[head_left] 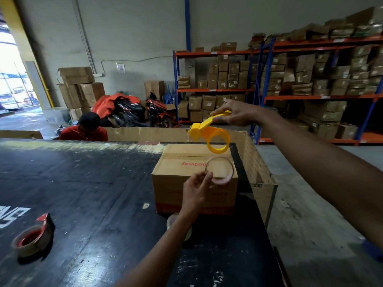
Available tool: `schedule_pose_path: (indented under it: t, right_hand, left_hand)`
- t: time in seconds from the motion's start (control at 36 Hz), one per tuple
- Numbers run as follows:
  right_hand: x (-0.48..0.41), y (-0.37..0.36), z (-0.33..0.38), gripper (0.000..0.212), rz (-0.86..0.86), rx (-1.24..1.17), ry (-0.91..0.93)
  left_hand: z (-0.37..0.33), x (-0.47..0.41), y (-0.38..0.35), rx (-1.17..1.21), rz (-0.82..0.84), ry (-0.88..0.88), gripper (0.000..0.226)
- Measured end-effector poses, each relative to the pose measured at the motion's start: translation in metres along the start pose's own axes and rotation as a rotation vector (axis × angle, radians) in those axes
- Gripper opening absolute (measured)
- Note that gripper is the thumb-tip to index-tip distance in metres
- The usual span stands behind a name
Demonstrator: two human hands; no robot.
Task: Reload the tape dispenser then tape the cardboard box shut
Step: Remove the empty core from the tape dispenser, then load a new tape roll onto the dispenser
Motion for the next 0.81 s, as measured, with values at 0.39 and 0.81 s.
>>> schedule_pose_path:
  t: [0.39,0.81]
  right_hand:
    - [-0.003,-0.018,-0.008,0.045,0.060,0.034,0.016]
    - [-0.021,-0.039,-0.011,0.042,0.103,0.028,0.043]
  left_hand:
    - [0.184,0.039,0.009,-0.738,0.005,0.562,0.058]
    - [0.141,0.040,0.011,-1.146,0.017,0.213,0.054]
Point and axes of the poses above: each hand's wrist, its own x-axis away from the middle knuckle, its own y-axis out of the back of the hand, z = x × y, the point moved 5 cm from there along -x, towards the middle knuckle
